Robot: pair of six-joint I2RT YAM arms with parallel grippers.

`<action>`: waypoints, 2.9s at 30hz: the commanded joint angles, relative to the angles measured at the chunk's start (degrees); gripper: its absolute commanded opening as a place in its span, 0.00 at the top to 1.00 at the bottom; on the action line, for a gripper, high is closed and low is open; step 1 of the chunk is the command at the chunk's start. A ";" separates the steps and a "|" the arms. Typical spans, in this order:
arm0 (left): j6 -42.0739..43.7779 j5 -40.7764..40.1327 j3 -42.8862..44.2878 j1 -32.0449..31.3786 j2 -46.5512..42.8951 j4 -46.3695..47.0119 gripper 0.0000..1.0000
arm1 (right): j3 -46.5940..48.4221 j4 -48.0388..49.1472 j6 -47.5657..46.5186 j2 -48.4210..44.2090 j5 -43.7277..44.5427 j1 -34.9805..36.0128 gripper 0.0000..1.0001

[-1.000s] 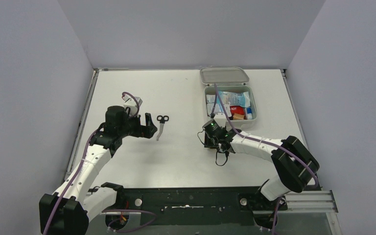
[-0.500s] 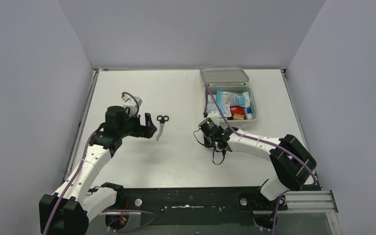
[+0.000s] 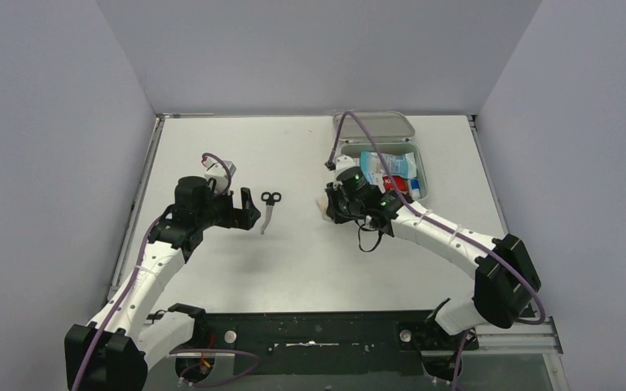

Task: Organize the medicine kit
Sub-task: Pick up the medical item at the center of the board, then place the medical item at the medicine box.

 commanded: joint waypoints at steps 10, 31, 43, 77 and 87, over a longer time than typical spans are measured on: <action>0.60 -0.60 1.30 -0.30 -1.38 1.45 0.03 | 13.12 -4.10 -12.29 0.88 -5.66 -14.25 1.00; 0.60 0.45 1.27 -0.38 -0.29 1.73 0.03 | 14.64 -8.40 -23.10 12.51 -6.11 -32.33 0.98; 0.59 -0.17 1.19 -0.40 0.54 1.52 0.03 | 12.98 -8.03 -20.12 16.10 -3.46 -32.80 0.95; -5.00 -5.16 9.43 0.36 17.75 3.95 0.20 | 9.67 -1.59 -4.03 -4.90 -15.40 -30.56 0.00; -5.54 -9.75 17.53 -4.40 33.15 5.70 0.35 | 1.40 5.36 2.28 -13.95 -22.16 -30.04 0.00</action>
